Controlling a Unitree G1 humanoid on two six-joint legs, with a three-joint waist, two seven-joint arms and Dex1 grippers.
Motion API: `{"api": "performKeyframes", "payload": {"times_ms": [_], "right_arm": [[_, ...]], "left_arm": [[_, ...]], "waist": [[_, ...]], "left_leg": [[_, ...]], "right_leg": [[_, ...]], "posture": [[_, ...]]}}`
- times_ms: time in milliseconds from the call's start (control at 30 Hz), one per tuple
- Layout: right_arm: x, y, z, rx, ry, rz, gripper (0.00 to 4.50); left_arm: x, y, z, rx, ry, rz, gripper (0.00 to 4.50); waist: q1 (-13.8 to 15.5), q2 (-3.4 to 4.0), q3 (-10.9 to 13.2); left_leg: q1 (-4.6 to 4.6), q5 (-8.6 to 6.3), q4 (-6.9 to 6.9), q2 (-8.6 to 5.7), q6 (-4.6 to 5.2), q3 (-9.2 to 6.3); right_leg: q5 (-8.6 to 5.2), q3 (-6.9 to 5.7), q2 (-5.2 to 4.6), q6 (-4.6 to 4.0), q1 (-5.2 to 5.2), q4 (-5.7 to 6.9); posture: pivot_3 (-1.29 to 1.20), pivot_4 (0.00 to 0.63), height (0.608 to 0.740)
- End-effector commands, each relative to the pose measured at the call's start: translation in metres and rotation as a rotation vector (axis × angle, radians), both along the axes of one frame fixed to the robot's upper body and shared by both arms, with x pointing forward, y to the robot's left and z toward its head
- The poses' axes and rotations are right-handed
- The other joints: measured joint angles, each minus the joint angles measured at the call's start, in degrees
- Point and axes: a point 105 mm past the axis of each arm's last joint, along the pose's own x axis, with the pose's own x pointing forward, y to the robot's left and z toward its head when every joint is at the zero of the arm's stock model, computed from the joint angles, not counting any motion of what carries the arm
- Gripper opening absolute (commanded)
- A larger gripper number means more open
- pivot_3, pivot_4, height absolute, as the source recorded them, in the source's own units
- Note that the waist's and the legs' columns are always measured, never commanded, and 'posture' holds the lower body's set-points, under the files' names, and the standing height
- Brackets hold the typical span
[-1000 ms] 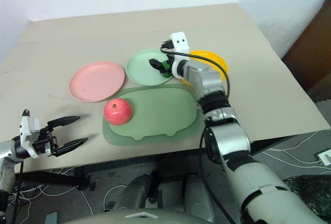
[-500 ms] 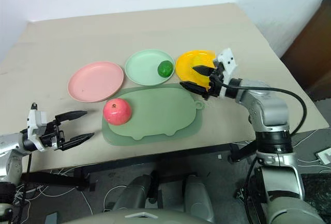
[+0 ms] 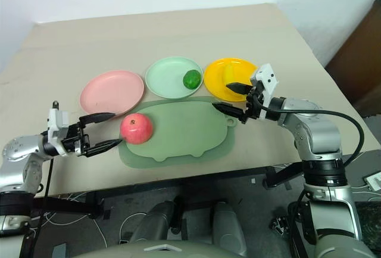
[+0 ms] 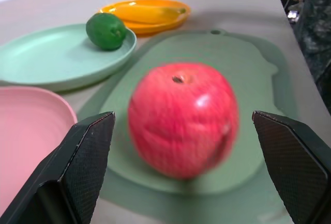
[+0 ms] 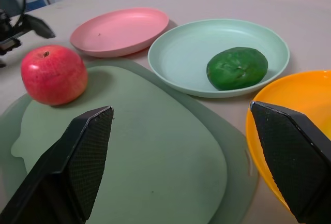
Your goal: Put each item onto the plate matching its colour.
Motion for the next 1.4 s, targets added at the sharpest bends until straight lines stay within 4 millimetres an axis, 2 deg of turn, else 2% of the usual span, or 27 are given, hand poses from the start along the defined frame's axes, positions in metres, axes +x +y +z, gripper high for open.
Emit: {"api": "performKeyframes", "payload": {"times_ms": [33,200,400,567,900,1067,1233,1333,1400], "right_arm": [[-0.014,0.002,0.012,-0.015,-0.062,0.065,4.48],[-0.046,-0.002,0.015,-0.053,-0.157,0.207,4.48],[-0.052,-0.005,0.009,-0.061,-0.14,0.234,4.48],[-0.061,0.0,0.009,-0.024,-0.11,0.274,4.48],[-0.058,0.002,0.003,-0.012,-0.103,0.221,4.48],[-0.056,0.003,0.001,-0.009,-0.099,0.206,4.48],[-0.055,0.002,0.003,-0.013,-0.104,0.197,4.48],[-0.054,0.001,0.004,-0.016,-0.109,0.188,4.5],[-0.052,0.0,0.004,-0.018,-0.11,0.179,4.5]], "left_arm": [[0.007,-0.01,0.016,0.021,-0.035,-0.014,4.5],[0.012,-0.026,0.032,0.069,-0.034,-0.091,4.5],[0.019,-0.034,0.032,0.139,0.013,-0.147,4.5],[0.026,-0.04,0.027,0.174,0.049,-0.18,4.5],[0.031,-0.051,0.007,0.285,0.092,-0.254,4.5],[0.032,-0.058,0.001,0.282,0.109,-0.294,4.5],[0.033,-0.057,-0.012,0.329,0.129,-0.302,4.5],[0.032,-0.054,-0.018,0.359,0.148,-0.303,3.98],[0.03,-0.052,-0.021,0.37,0.156,-0.315,3.82]], "waist": [[0.18,-0.01,0.01],[1.27,-0.04,0.02],[1.23,-0.05,0.03],[1.31,-0.05,0.03],[1.4,-0.07,0.03],[1.41,-0.08,0.02],[1.51,-0.08,0.01],[1.49,-0.09,0.0],[1.44,-0.08,0.0]], "left_leg": [[-0.01,0.0,0.01,0.0,0.0,0.0],[-0.01,0.0,0.03,0.0,0.01,-0.01],[0.0,-0.01,0.08,0.0,0.01,-0.01],[-0.01,0.0,0.06,0.01,0.02,-0.04],[-0.04,0.0,0.08,0.0,0.03,-0.04],[-0.02,0.0,0.12,0.0,0.03,-0.04],[0.02,0.01,0.16,0.0,0.04,-0.06],[0.09,0.0,0.2,0.0,0.04,-0.07],[0.12,0.0,0.21,0.0,0.04,-0.07]], "right_leg": [[0.0,-0.01,0.0,0.01,0.01,-0.01],[0.01,-0.03,0.02,0.02,0.11,-0.09],[0.02,-0.03,0.02,0.04,0.22,-0.11],[0.02,-0.06,0.02,0.04,0.21,-0.14],[0.03,-0.07,0.02,0.05,0.25,-0.2],[0.03,-0.08,0.02,0.06,0.26,-0.21],[0.04,-0.11,0.02,0.07,0.31,-0.21],[0.05,-0.12,0.02,0.08,0.33,-0.21],[0.06,-0.13,0.02,0.1,0.35,-0.21]], "posture": [[0.0,0.15,0.737],[0.0,0.15,0.737],[0.0,0.15,0.737],[0.0,0.15,0.737],[0.0,0.15,0.737],[0.0,0.15,0.737],[0.0,0.15,0.737],[0.0,0.15,0.737],[0.0,0.15,0.737]]}}
